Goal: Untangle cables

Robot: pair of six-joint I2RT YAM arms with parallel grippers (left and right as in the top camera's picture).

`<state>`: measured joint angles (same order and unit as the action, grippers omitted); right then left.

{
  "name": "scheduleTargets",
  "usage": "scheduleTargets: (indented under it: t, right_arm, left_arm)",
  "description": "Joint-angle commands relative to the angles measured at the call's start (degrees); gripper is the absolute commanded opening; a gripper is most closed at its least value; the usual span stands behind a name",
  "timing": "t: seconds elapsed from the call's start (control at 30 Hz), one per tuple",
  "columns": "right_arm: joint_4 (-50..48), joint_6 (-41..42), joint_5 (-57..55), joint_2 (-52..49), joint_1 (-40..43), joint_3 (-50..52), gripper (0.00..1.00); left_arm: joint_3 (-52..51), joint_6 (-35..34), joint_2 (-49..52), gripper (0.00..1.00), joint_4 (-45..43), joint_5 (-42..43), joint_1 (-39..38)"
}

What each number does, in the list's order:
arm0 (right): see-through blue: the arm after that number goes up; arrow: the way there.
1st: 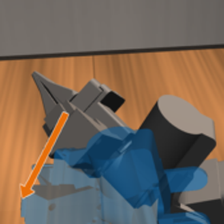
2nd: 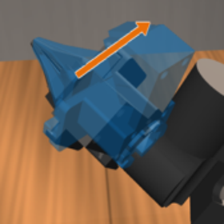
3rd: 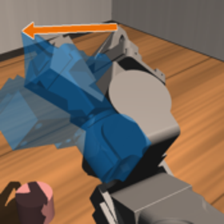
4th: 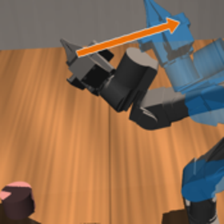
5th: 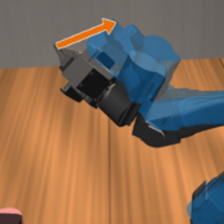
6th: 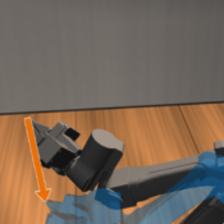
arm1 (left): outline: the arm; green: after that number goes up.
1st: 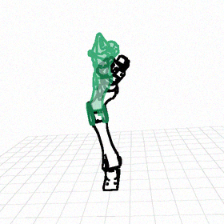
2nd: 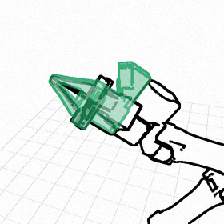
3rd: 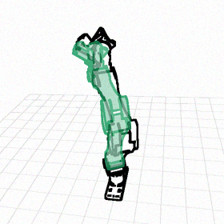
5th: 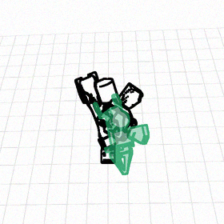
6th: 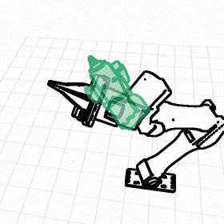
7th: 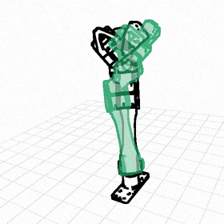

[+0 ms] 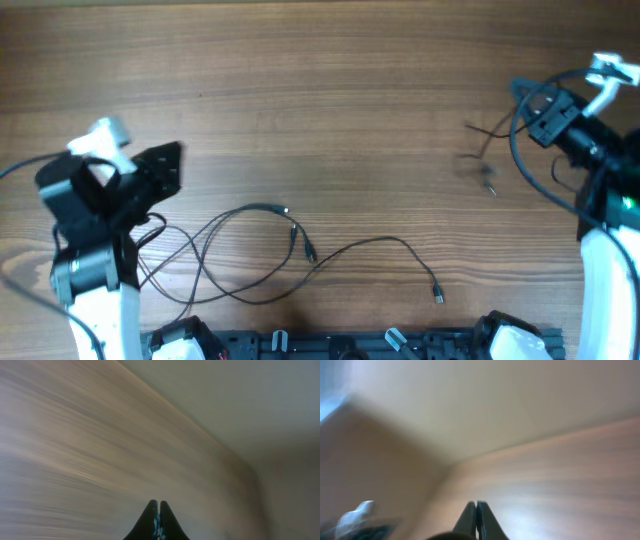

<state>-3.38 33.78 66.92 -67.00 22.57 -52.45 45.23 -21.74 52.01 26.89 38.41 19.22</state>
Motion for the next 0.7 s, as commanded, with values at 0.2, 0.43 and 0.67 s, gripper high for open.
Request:
scheduleTargets:
  t: [0.2,0.43,0.67]
  right_arm:
    - [-22.2,13.4,24.3,-8.4,-28.2,-0.4,0.04]
    - [-23.1,8.8,25.8,-15.1,-31.7,-0.4,0.05]
    - [-8.1,5.8,-3.3,-15.0,-31.7,-0.4,0.05]
  left_arm:
    - [0.1,9.8,18.8,0.05,-4.2,28.4,-23.9]
    - [0.1,9.8,18.3,0.08,-1.2,12.2,-28.1]
    - [0.1,8.8,18.2,0.04,6.9,-6.1,-28.1]
